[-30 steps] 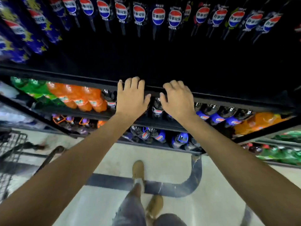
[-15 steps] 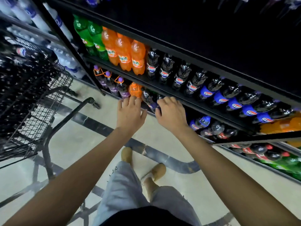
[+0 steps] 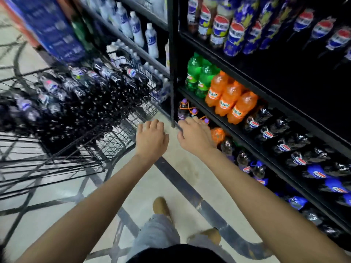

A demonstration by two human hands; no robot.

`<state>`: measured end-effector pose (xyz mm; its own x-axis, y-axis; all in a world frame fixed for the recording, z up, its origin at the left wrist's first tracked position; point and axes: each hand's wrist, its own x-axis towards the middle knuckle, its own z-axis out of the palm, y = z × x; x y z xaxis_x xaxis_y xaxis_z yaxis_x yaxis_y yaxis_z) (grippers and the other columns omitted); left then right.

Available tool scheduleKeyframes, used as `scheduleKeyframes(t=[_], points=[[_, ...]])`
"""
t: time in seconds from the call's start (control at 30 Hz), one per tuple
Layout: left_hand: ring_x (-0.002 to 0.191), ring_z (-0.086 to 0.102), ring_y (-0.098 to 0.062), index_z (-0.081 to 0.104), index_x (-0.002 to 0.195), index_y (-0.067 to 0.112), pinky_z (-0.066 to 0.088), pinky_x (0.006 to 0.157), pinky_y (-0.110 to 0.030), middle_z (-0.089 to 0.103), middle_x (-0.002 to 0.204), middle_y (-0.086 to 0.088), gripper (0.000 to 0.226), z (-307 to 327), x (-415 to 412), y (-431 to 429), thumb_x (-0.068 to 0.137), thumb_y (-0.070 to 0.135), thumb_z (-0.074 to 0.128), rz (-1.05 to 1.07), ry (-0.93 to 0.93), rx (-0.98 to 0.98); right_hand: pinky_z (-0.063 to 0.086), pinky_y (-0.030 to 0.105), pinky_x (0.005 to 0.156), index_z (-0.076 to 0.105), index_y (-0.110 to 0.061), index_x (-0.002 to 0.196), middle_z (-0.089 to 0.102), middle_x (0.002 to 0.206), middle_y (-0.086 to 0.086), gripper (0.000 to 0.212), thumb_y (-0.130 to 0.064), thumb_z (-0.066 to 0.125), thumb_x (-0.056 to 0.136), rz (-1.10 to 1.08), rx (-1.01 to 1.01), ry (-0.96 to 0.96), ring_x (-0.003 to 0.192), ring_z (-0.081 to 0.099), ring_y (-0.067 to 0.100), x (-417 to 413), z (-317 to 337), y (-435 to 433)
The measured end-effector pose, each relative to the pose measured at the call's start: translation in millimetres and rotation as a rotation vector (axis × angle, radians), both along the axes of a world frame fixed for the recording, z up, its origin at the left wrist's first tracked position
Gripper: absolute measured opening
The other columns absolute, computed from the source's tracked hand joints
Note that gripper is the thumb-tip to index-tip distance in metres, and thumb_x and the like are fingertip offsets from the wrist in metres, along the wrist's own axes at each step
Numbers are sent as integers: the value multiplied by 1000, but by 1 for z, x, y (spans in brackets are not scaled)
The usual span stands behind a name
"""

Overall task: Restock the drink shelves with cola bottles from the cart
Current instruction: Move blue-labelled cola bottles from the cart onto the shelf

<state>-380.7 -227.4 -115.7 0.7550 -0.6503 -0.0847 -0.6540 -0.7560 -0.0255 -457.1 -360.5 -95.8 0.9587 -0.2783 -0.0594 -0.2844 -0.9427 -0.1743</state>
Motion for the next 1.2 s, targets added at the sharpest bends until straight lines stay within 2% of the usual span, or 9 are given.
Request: scheduleKeyframes(t=[0.1, 0.23, 0.5, 0.7, 0.83, 1.0, 1.1, 1.2], points=[[119, 47, -28, 52, 125, 13, 30, 106, -44, 52, 127, -6, 41, 11, 47, 27, 95, 40, 44, 48, -31, 5, 38, 38, 93, 60, -12, 115, 59, 111, 7, 32, -27, 43, 93, 80, -30, -12, 111, 51, 27, 52, 10, 23], [116, 48, -29, 52, 121, 12, 30, 103, -44, 53, 123, -7, 38, 23, 93, 54, 94, 38, 43, 118, -57, -9, 41, 40, 89, 61, -11, 107, 61, 105, 9, 27, -25, 43, 94, 166, -45, -53, 106, 53, 29, 109, 21, 49], [121, 46, -27, 51, 125, 14, 28, 105, -43, 51, 131, -5, 41, 29, 169, 82, 95, 41, 42, 225, -59, 1, 42, 36, 84, 59, -12, 111, 62, 105, 5, 27, -26, 41, 97, 335, -43, -64, 101, 54, 23, 210, 22, 61], [131, 40, -27, 48, 131, 14, 23, 112, -46, 46, 141, -7, 45, 11, 243, 84, 96, 41, 45, 372, 18, 66, 42, 32, 86, 58, -12, 116, 60, 108, 5, 28, -23, 41, 98, 451, -3, -5, 101, 53, 19, 308, -7, 54], [133, 39, -25, 44, 136, 16, 23, 114, -48, 42, 144, -7, 47, -3, 290, 78, 97, 43, 43, 435, 68, 100, 48, 37, 89, 58, -11, 116, 61, 109, 7, 29, -23, 41, 97, 517, 3, 54, 103, 55, 21, 373, -17, 42], [141, 29, -28, 37, 142, 14, 20, 116, -49, 31, 153, -10, 54, -21, 346, 64, 98, 46, 39, 559, 129, 126, 45, 39, 94, 60, -10, 114, 62, 113, 9, 28, -20, 42, 96, 571, 23, 146, 108, 54, 24, 440, -38, 26], [143, 25, -30, 34, 144, 13, 18, 117, -50, 28, 155, -12, 57, -32, 369, 60, 99, 46, 38, 615, 162, 139, 45, 40, 93, 60, -10, 117, 62, 115, 9, 30, -22, 42, 96, 606, 17, 209, 109, 54, 25, 470, -56, 21], [144, 21, -31, 27, 147, 11, 19, 117, -48, 22, 157, -14, 61, -41, 384, 61, 98, 46, 40, 709, 195, 94, 43, 46, 100, 58, -9, 123, 60, 121, 10, 34, -22, 43, 95, 623, 7, 285, 113, 53, 28, 495, -76, 23]])
